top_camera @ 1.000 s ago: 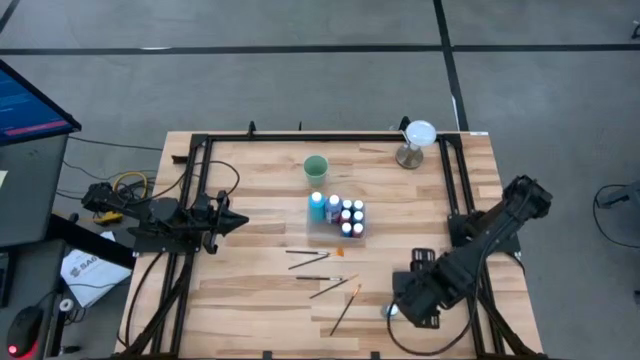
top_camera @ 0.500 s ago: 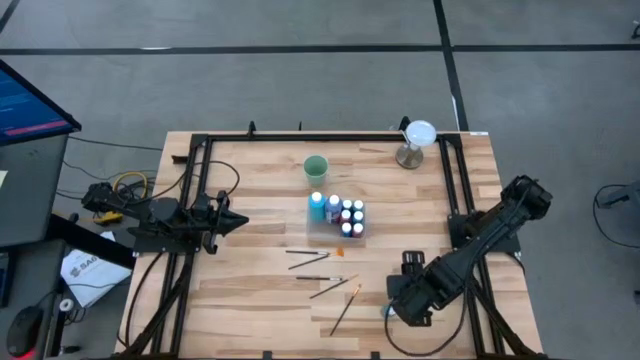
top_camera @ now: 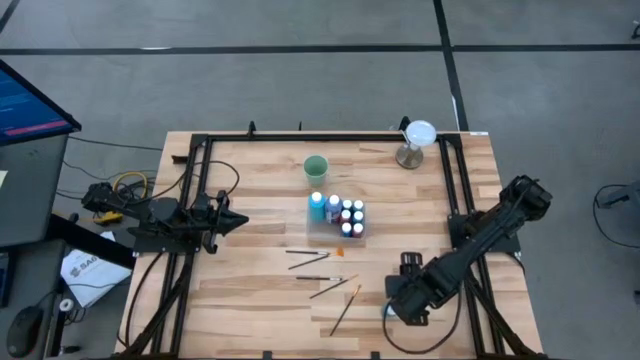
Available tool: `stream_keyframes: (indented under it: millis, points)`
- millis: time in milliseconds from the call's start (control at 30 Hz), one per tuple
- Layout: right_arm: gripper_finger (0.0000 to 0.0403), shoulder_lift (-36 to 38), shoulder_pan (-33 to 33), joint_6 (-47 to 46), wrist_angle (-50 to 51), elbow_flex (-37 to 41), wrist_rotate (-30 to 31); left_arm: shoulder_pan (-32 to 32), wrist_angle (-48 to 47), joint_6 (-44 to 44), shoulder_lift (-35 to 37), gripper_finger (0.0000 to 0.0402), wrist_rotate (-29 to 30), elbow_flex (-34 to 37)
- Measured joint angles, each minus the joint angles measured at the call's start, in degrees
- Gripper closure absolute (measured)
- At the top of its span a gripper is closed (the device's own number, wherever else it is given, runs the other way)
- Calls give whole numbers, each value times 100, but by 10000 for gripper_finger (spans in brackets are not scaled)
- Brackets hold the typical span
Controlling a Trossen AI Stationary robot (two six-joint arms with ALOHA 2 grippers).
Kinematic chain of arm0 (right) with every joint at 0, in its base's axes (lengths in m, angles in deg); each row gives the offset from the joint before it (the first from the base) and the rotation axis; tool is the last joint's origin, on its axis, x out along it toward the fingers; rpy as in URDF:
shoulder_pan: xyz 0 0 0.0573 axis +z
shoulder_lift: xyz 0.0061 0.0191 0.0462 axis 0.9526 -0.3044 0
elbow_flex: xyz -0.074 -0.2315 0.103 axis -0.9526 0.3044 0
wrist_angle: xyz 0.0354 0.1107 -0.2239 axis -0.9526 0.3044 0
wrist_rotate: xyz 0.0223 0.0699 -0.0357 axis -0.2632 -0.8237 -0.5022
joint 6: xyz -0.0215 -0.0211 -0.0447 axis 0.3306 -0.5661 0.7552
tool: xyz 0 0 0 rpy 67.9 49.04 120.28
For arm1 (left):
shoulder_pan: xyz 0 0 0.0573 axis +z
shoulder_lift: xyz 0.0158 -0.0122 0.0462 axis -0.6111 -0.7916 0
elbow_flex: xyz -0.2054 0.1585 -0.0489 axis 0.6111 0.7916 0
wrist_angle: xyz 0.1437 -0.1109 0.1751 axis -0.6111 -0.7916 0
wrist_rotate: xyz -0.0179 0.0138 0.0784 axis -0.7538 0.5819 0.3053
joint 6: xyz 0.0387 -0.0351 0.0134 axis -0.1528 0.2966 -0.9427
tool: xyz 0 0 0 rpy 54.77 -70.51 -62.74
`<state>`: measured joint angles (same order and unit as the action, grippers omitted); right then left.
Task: Pick & Place Paint Supplies
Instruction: Put the green paint bottle into the transparent bin
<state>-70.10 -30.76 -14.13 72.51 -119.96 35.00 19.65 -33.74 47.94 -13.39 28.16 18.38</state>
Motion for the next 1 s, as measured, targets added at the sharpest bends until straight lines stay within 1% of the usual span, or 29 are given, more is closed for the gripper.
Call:
stream_keyframes:
  millis: [167, 233, 300, 433, 500, 667, 800, 900, 1000]
  points:
    - [165, 0, -4, -2, -26, 114, 0, 0, 0, 1, 0, 394, -3, 0]
    - [182, 0, 2, -2, -35, 133, -19, 0, -2, 1, 0, 394, -4, 0]
    - [206, 0, -2, 2, -45, 131, -66, 0, -2, 0, 0, 394, -4, 0]
    - [276, 1, -7, 0, -67, 131, -115, 0, -2, 2, 0, 394, -6, 0]
    - [297, 4, -5, 0, -148, 128, -136, 0, -2, 1, 0, 394, -6, 0]
    - [295, 4, -43, -102, -167, 126, -154, 0, -2, 0, 0, 394, -9, 0]
    - [295, 106, -194, -153, -21, 132, -170, -1, -2, 1, -1, 394, -11, 0]
    - [295, 383, -462, -153, 182, 126, -160, 0, -2, 2, -2, 394, -13, 0]
    - [295, 704, -878, -153, 561, 69, -150, -2, -2, 0, -2, 394, -30, 0]
